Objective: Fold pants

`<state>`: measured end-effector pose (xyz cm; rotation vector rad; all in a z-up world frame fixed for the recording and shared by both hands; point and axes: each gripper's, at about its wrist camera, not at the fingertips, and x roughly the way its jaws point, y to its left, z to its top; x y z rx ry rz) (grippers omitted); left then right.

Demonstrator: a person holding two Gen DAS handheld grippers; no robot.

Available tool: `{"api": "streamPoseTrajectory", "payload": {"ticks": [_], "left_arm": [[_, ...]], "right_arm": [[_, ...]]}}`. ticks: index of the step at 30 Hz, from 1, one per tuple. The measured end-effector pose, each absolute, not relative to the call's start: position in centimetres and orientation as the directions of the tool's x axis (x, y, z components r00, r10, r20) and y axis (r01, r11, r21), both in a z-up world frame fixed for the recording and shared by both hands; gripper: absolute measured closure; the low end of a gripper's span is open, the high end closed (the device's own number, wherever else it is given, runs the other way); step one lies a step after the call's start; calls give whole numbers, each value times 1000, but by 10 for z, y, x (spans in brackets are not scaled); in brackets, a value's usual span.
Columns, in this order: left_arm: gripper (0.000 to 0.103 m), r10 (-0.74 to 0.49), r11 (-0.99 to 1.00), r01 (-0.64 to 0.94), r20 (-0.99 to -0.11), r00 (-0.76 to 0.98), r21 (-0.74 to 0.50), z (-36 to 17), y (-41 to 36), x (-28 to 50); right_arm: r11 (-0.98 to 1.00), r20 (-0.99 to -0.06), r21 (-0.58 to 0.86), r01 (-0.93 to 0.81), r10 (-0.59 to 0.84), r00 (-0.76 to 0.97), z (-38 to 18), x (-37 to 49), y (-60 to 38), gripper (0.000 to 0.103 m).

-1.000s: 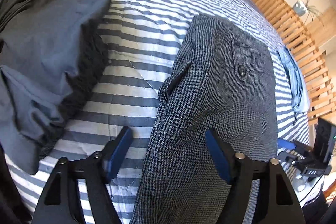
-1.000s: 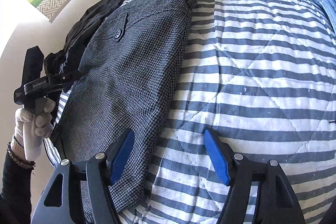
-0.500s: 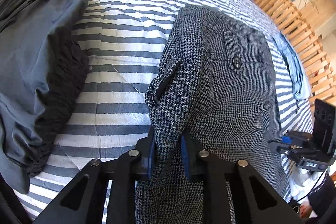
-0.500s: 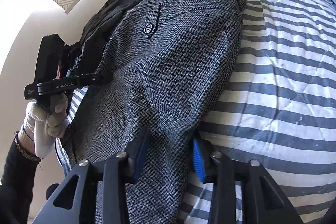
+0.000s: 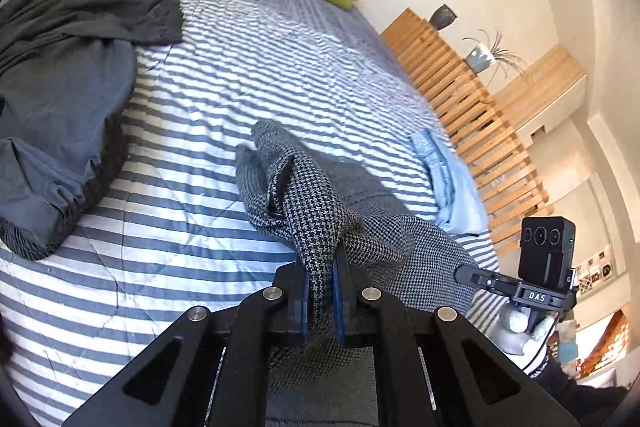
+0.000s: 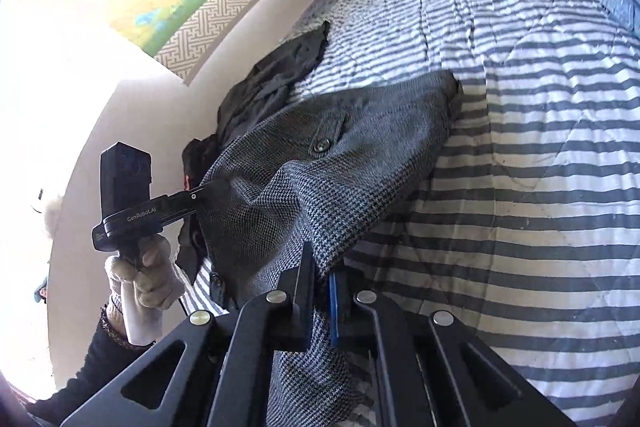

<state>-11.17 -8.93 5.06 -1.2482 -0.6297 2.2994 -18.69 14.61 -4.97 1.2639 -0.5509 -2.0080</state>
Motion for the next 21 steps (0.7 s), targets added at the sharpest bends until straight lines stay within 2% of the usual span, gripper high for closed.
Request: {"api": "streamPoseTrajectory", "payload": {"ticks": [5,10,16,21], "left_arm": [[94,647,-731,-228,-550,-528,-643,105,-71,-62],[94,662,-732,-297,-536,-523,-614,146,-36,8],[94,700,-693,-280,-530,-478,-664,155,-9,65],[94,707,-682,-210,-558,-435,-701,127,-3,50]], "right_arm": [[-648,-541,671,359,-760,-360,1,-151,191,98],[-638,-486,636,435,-768,-417,54,-103,224,98],[-658,-486,587,471,-752,-446,81,-46,253,98],[-683,-529,577,449,-731,-431,69,-47,257,98]]}}
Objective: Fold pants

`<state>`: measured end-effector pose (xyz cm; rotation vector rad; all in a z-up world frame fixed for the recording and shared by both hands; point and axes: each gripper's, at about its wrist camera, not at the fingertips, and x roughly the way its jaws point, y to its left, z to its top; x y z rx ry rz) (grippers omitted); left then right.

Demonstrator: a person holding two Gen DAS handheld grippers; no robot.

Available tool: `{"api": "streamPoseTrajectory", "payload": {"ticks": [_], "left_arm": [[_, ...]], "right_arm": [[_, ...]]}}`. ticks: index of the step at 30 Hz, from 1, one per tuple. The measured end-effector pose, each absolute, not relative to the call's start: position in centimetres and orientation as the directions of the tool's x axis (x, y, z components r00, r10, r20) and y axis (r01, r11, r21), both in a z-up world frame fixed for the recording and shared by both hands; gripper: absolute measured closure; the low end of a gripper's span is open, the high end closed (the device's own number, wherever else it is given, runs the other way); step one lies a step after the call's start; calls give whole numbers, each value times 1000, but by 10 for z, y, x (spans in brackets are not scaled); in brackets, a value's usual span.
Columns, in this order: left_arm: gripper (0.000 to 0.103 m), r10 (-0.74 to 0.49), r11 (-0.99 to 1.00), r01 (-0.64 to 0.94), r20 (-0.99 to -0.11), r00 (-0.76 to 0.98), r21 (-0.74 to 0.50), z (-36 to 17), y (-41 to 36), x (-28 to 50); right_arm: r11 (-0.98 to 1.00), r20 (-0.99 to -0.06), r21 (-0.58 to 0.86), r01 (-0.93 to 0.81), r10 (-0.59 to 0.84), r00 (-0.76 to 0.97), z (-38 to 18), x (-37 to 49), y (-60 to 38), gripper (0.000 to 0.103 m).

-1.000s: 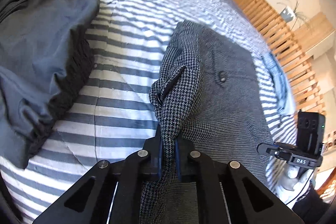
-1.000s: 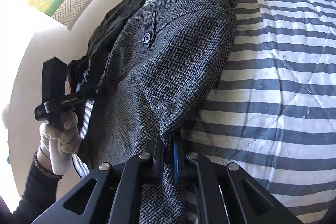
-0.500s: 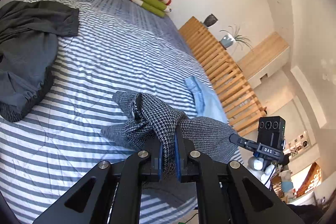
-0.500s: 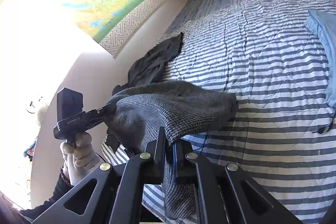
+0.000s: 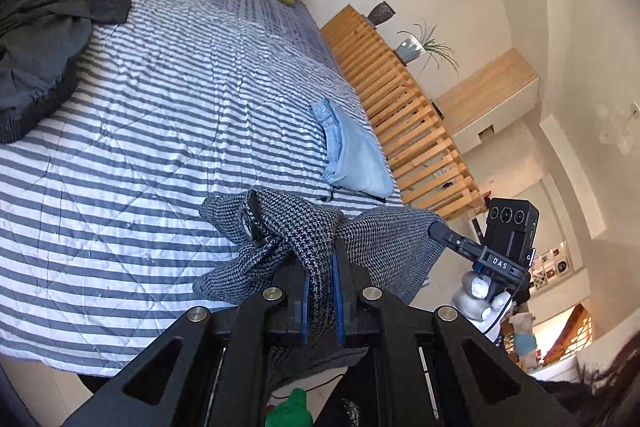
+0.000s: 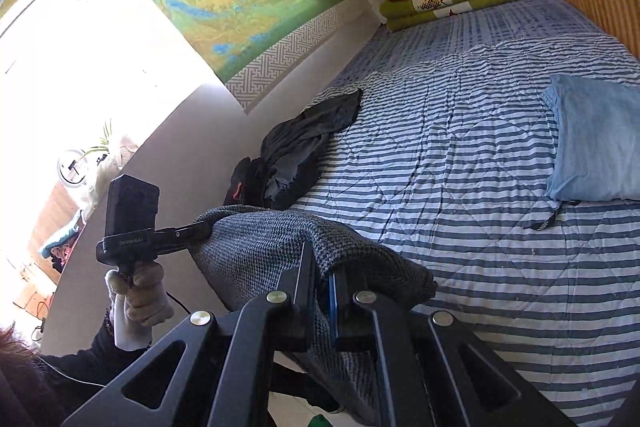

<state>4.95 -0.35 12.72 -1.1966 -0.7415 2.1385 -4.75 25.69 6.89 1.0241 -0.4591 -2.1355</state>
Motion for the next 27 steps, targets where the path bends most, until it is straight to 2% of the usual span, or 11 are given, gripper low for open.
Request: {"api": "streamPoseTrajectory", "payload": {"ticks": [10,16,19,22,24,25,27], "left_arm": [[94,676,-674,28,-632,-378,-738,15,-21,-119],[91,684,-655,107,-647,-336,-748,-35,-26,-193],[90,702,-639,134,-646,-299,-757,-55,-25,-219],[87,747,-586,171,-610,-265,-792,-64,-29,-234],[85,741,-602,149,-619,-261,-784,-57,-31,-233],[82,733,-619,121,-627,-264,-776,-50,-32,-227],[63,679,-670,110,-666,-309,-734,-36,-42,-221]], "right_arm": [[-737,-659,619,271,-675,-331,-24,-197,237,98],[-799,-739,555,233,-602,-303,-66,-274,222,98],[-821,-775,531,210,-571,-269,-92,-303,218,98],[-832,-810,524,181,-553,-195,-117,-323,215,95],[-815,-797,561,145,-580,-172,-123,-327,223,94],[-806,-786,576,139,-592,-179,-120,-324,228,94],[-801,-775,573,173,-598,-203,-104,-311,235,91]]}}
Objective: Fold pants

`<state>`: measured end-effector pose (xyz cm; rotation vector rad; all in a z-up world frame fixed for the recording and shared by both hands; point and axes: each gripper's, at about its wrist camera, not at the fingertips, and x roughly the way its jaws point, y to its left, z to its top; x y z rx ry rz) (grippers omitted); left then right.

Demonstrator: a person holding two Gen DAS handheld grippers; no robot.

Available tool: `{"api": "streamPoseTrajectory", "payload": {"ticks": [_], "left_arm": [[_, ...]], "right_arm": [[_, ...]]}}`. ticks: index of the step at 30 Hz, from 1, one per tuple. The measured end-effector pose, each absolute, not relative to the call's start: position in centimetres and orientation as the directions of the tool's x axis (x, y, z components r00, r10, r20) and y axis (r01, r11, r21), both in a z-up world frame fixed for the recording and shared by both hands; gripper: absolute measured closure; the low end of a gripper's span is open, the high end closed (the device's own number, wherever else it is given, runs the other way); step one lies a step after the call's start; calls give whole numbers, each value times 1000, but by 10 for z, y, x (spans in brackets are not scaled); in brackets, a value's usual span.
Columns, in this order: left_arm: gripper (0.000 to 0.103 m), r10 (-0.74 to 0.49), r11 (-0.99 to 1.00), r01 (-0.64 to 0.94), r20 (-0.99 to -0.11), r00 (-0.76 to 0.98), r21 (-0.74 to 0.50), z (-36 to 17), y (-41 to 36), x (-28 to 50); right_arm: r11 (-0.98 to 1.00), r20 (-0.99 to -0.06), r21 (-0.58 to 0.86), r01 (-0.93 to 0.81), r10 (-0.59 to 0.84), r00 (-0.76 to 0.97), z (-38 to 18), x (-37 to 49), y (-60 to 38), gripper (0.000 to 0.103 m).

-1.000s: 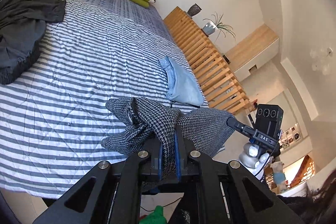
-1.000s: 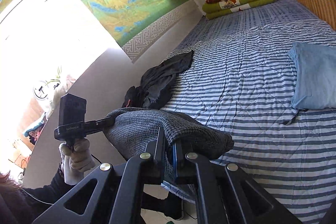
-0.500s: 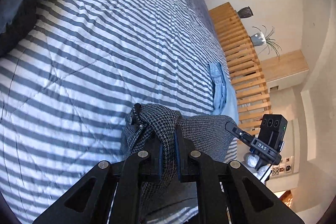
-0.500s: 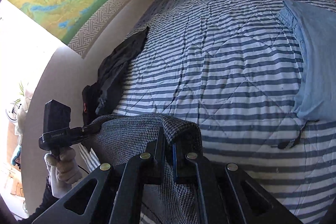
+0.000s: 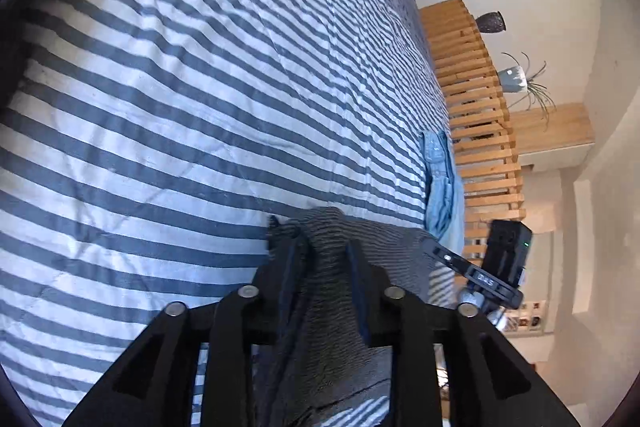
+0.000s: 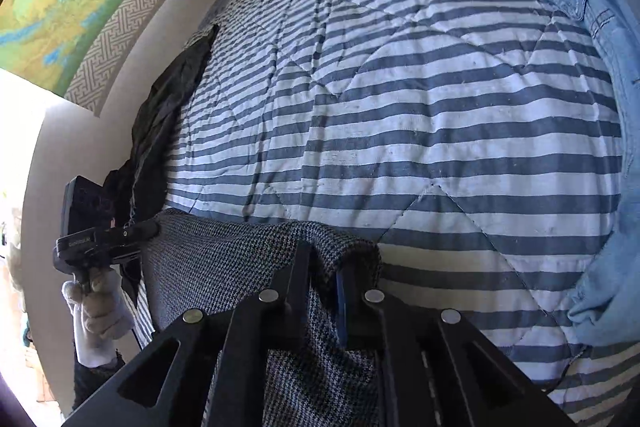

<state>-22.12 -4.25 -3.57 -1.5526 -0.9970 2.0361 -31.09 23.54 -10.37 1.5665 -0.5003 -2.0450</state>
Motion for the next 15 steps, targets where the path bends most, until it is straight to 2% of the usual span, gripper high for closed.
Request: {"api": "streamPoseTrajectory", "payload": {"ticks": [1,3,5,6,7,8,11,12,15], "left_arm": [[55,668,-672,113,-665,-335,-732,-30,-50,-218],[55,648,-676,116,-661,-378,-728,-15,-64,-207],[56,611,-713,72,-669,-423,-697,5,-65,-194],[58,595,-737,35,-673,-440,-675,16,-60,-185],[69,583,-759,-5,-675,-452,-652,26,-51,-175],[75,584,-774,-57,-677,-447,-630,35,-37,-165],[80,594,-800,-213,-694,-406,-561,45,12,-137],[81,605,-795,-244,-698,-383,-555,42,29,-135],[81,591,-807,-254,-729,-345,-533,16,64,-147]], "right_arm": [[-812,-780,552,189,-583,-227,-94,-303,238,91],[-829,-785,513,224,-558,-268,-74,-286,244,83],[-840,-781,485,243,-541,-311,-58,-273,252,79],[-849,-782,468,243,-527,-334,-50,-268,255,79],[-864,-785,444,240,-504,-360,-44,-264,259,79],[-879,-784,417,230,-476,-398,-38,-258,261,77],[-840,-738,451,300,-540,-403,-26,-231,249,77],[-825,-730,456,333,-561,-390,-26,-221,237,80],[-793,-746,440,421,-584,-320,-40,-201,195,81]]}}
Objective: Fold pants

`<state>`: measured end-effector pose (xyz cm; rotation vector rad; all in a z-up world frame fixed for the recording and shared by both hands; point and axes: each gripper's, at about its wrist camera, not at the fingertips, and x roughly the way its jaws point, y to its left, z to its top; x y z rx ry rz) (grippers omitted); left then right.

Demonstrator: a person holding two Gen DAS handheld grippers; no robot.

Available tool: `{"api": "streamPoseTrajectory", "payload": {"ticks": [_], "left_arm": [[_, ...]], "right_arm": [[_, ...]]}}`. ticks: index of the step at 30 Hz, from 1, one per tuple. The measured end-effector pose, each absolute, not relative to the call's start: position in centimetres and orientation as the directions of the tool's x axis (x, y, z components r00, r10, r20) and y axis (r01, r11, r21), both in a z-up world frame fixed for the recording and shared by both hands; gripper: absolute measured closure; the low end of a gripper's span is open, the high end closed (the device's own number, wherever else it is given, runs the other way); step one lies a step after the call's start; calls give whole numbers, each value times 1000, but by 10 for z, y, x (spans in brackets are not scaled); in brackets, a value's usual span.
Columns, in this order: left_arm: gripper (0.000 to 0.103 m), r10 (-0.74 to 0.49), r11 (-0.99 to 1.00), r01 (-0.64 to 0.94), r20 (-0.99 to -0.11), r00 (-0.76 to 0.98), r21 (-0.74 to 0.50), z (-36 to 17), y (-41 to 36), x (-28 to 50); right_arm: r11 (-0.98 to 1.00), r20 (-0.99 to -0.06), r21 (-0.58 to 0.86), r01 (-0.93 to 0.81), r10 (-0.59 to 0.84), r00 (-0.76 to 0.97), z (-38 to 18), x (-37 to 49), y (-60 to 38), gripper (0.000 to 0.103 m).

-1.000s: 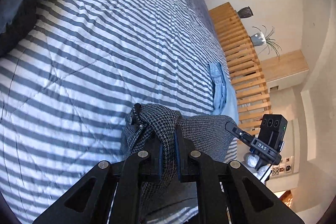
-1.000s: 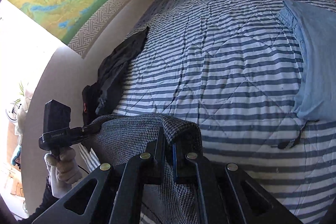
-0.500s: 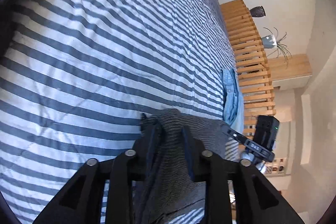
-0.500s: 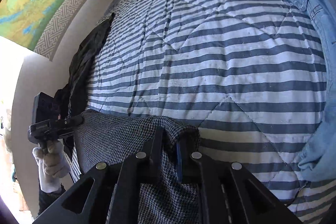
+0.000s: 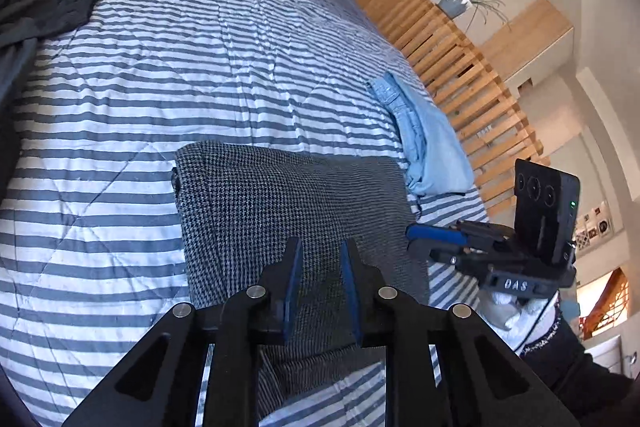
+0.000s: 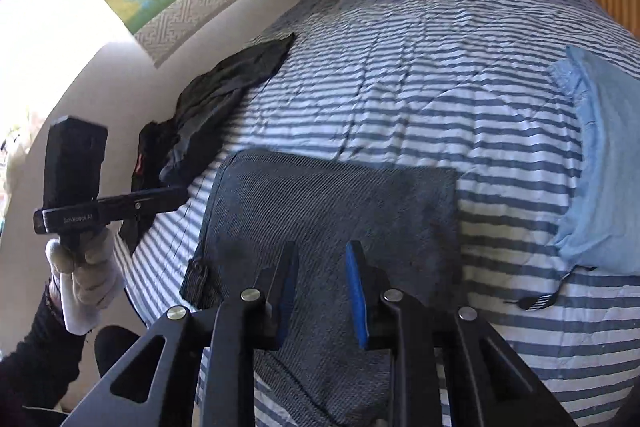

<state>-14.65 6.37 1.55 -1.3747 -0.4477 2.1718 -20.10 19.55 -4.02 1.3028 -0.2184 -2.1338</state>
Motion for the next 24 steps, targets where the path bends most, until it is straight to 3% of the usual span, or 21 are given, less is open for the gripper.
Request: {"api": "streamPoseTrajectory", "payload": {"ticks": [2,5,9,12,13,15,16,17,21,24], "left_arm": [[85,545,-839,-203,-768,-337,-505,-9,67,-167],[101,504,-862,-127,-802,-320,-491,-48,57,-196],[101,523,-851,-171,-776,-351,-496,-66,52,-209],[101,557,-824,-127,-750,-357,-552,-50,42,-203],[99,570,-815,-130,-740,-357,-565,-43,38,-196],[79,574,-813,-135,-737,-357,-567,-29,28,-180],[60,580,-808,-143,-731,-360,-571,-22,23,-171],[51,581,-808,-154,-725,-371,-569,-16,18,-161],[50,540,-839,-150,-762,-357,-524,-16,7,-129],[50,512,-857,-149,-784,-350,-493,-27,5,-117]], "right_arm": [[-797,-774,420,434,-564,-288,-60,-206,174,82],[-826,-799,430,364,-536,-273,-91,-232,170,88],[-844,-815,461,274,-525,-245,-126,-267,183,103],[-838,-817,457,299,-528,-231,-121,-267,185,103],[-833,-811,457,311,-534,-238,-113,-264,188,103],[-819,-782,474,324,-561,-274,-96,-254,200,99],[-817,-775,469,336,-563,-287,-88,-247,204,98],[-817,-775,454,356,-559,-295,-80,-238,207,95],[-814,-786,364,453,-529,-320,-59,-193,197,82],[-809,-790,349,473,-526,-316,-61,-177,183,82]]}}
